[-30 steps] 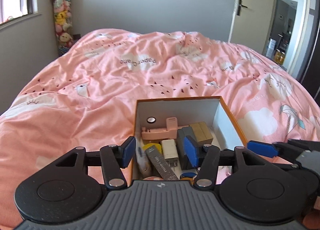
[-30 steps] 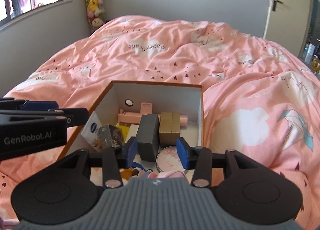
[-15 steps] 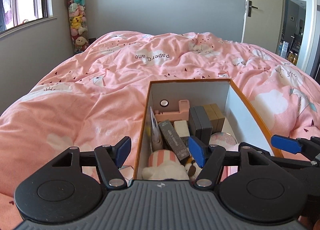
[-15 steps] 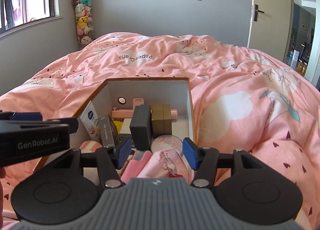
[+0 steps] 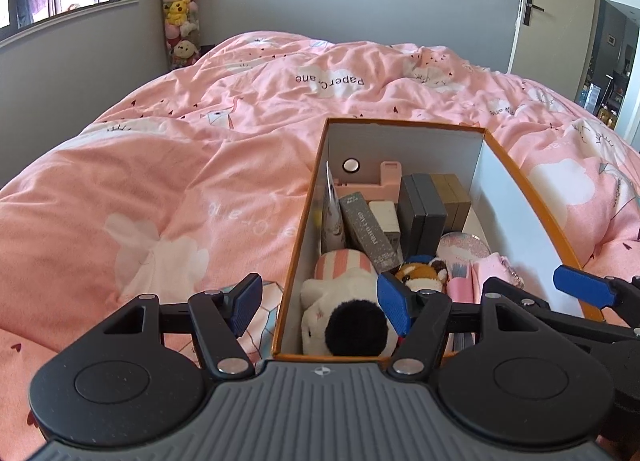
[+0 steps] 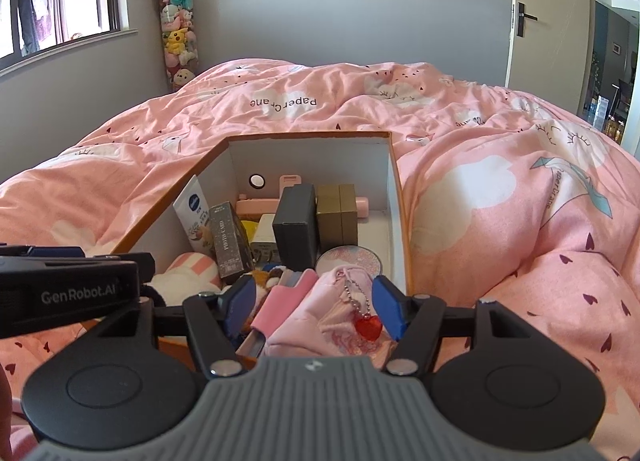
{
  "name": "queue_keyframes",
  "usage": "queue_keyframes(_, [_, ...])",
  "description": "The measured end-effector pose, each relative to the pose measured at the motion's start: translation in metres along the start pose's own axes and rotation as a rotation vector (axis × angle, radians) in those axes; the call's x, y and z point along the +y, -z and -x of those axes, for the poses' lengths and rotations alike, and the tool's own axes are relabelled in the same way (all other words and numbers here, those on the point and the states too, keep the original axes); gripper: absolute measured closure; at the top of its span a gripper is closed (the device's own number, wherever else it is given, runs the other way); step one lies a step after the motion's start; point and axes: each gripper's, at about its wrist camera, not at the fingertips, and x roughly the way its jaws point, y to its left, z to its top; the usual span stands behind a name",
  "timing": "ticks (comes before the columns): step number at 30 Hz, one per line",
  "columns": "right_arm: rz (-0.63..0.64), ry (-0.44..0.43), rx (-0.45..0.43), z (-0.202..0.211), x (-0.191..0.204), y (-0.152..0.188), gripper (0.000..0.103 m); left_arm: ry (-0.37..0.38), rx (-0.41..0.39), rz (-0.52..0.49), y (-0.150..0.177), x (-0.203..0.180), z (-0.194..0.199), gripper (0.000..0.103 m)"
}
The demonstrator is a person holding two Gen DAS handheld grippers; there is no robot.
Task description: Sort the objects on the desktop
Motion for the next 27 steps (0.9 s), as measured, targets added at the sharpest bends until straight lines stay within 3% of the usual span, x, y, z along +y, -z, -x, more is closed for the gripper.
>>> queue_keyframes(10, [0.046, -0.002, -0.006, 0.002, 0.004, 0.009, 0.036, -0.016, 0.054, 0.019, 0.012, 0.002, -0.010, 0.025])
queue_keyframes(27, [0.097, 0.041, -0.012, -0.004, 0.010, 0.013, 0.036, -0.019, 0.047, 0.019, 0.016, 0.004, -0.013, 0.022])
